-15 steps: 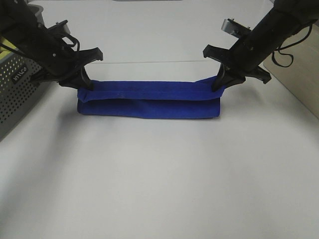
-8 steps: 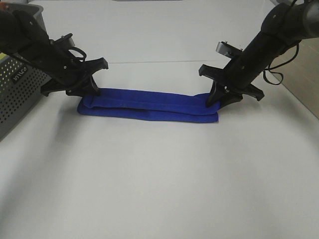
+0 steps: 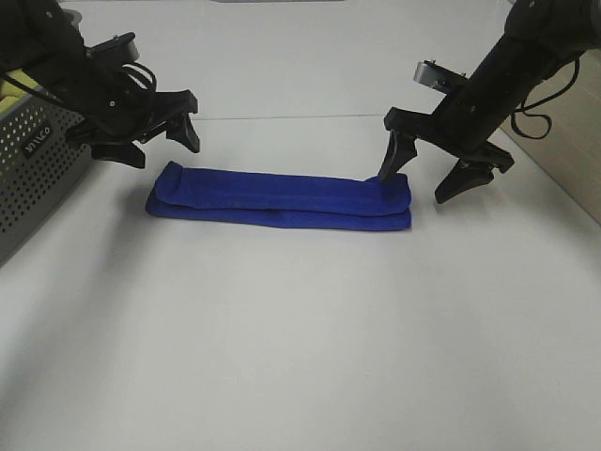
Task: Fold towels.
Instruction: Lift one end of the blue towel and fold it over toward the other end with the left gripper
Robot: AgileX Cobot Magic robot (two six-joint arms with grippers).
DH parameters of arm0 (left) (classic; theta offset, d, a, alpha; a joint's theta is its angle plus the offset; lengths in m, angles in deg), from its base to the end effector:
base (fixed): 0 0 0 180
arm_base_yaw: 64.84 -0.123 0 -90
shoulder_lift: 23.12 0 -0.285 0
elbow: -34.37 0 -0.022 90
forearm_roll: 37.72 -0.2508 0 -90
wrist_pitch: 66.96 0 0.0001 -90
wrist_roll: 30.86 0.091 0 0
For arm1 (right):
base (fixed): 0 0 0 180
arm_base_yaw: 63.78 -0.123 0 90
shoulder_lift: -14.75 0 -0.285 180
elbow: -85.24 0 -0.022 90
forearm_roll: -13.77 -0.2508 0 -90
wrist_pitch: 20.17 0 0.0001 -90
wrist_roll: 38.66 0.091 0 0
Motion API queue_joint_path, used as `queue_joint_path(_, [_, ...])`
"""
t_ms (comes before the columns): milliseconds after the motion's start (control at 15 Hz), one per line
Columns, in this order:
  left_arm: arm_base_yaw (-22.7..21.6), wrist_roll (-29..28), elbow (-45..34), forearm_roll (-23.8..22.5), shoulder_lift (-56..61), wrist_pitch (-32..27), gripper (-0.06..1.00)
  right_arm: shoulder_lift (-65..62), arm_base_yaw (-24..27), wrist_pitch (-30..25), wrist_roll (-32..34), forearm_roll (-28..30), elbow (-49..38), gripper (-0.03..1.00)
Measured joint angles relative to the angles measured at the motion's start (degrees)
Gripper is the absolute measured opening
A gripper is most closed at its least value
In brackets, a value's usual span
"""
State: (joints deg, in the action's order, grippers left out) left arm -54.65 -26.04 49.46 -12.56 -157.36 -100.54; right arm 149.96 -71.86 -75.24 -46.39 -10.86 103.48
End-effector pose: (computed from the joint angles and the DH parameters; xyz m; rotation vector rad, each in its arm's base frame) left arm 0.4613 -0.1047 0.1475 -0.0630 2.6509 -0.4708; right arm 0.4425 0.0942 0.1456 -0.0765 2.9549 0.5519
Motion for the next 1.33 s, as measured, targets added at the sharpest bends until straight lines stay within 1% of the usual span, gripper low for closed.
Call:
queue_joint_path(200, [-0.11,0.52,0.0,-0.11,-2.12,-1.26,0.77,-0.17,0.0,-0.34,1.03,1.66,0.0,0.8])
queue_joint_path(400, [-0.11,3.09,0.0,-0.11,-4.01,-1.32,0.77,-0.17,0.0,-0.17,1.03,1.83,0.0,0.8])
queue_joint_path(733, [-0.23,3.55,0.23,-1.15,-6.19,0.52,0.77,-0.17,0.0,0.46,1.03,1.83,0.0,0.8])
queue_joint_path(867, [-0.23,3.95,0.29,0.52,-6.47,1.32,0.77,-0.17,0.0,1.26,1.03,1.83,0.0,0.8])
queue_joint_path(1000, [-0.23,6.36,0.52,5.27,-7.1,2.29,0.74,-0.17,0.0,1.78,1.03,1.83,0.0,0.8])
queue_joint_path(1133, [-0.23,10.77,0.69,11.75,-7.73,2.29,0.66,-0.17,0.0,2.64,1.03,1.83,0.0,0.8])
queue_joint_path(1200, [-0.23,11.57,0.69,13.29,-8.02,2.29,0.57,-0.17,0.0,2.75,1.03,1.83,0.0,0.8])
queue_joint_path(1267, [-0.23,11.69,0.69,13.64,-8.19,2.29,0.44,-0.17,0.0,2.75,1.03,1.83,0.0,0.8])
queue_joint_path(1333, [-0.34,11.52,0.63,13.69,-8.31,2.18,0.27,-0.17,0.0,2.75,1.03,1.83,0.0,0.8])
